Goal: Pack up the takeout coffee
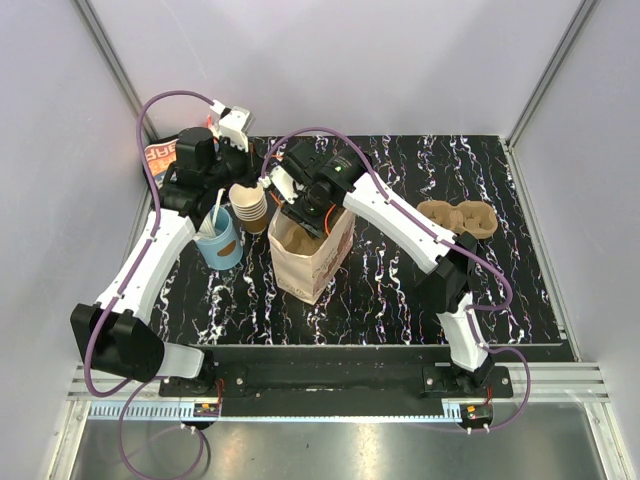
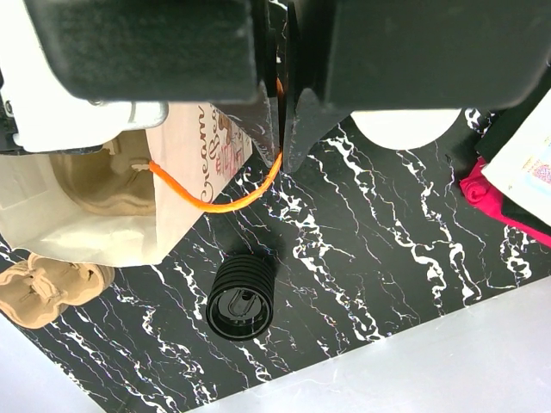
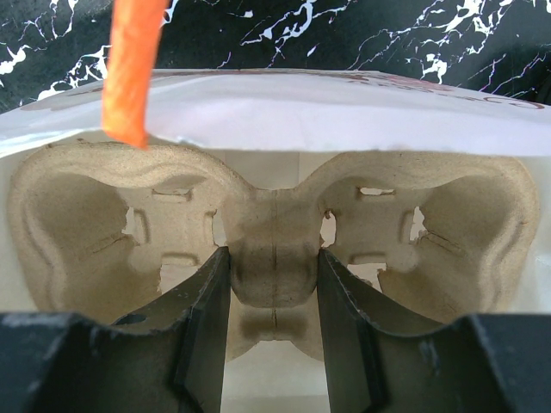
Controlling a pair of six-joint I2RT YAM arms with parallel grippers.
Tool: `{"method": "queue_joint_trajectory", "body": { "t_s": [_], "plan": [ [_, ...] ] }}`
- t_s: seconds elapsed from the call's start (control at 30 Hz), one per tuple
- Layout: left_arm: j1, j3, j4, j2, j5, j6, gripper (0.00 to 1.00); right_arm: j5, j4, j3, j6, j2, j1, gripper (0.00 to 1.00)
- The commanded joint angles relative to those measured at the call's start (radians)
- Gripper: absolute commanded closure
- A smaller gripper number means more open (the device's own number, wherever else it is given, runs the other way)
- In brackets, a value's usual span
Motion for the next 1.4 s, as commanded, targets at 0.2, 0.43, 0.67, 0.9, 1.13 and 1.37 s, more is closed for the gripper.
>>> {"method": "queue_joint_trajectory", "body": {
  "t_s": [0.2,0.43,0.67,0.9,1.13,1.37],
  "plan": [
    [-0.001,-0.001,0.061,-0.040,-0.018,-0.006,1.00,-0.029,-0.016,0.014,0.009,-0.009,-0.006,0.57],
    [-0.001,-0.002,0.061,-0.040,-0.018,-0.008,1.00,-0.026,-0.019,0.021,0.004,-0.014,-0.006,0.48],
    [0.001,0.001,0.062,-0.037,-0.015,-0.011,1.00,-0.026,-0.021,0.024,0.001,-0.017,-0.006,0.36],
    [0.001,0.005,0.062,-0.036,-0.013,-0.012,1.00,-0.019,-0.027,0.033,-0.004,-0.021,-0.006,0.29],
    [0.001,0.005,0.061,-0.034,-0.012,-0.011,1.00,-0.012,-0.053,0.080,-0.017,-0.020,-0.006,0.25],
    [-0.001,0.010,0.061,-0.032,-0.010,-0.014,1.00,-0.011,-0.077,0.175,-0.039,-0.029,-0.006,0.23]
  ]
}}
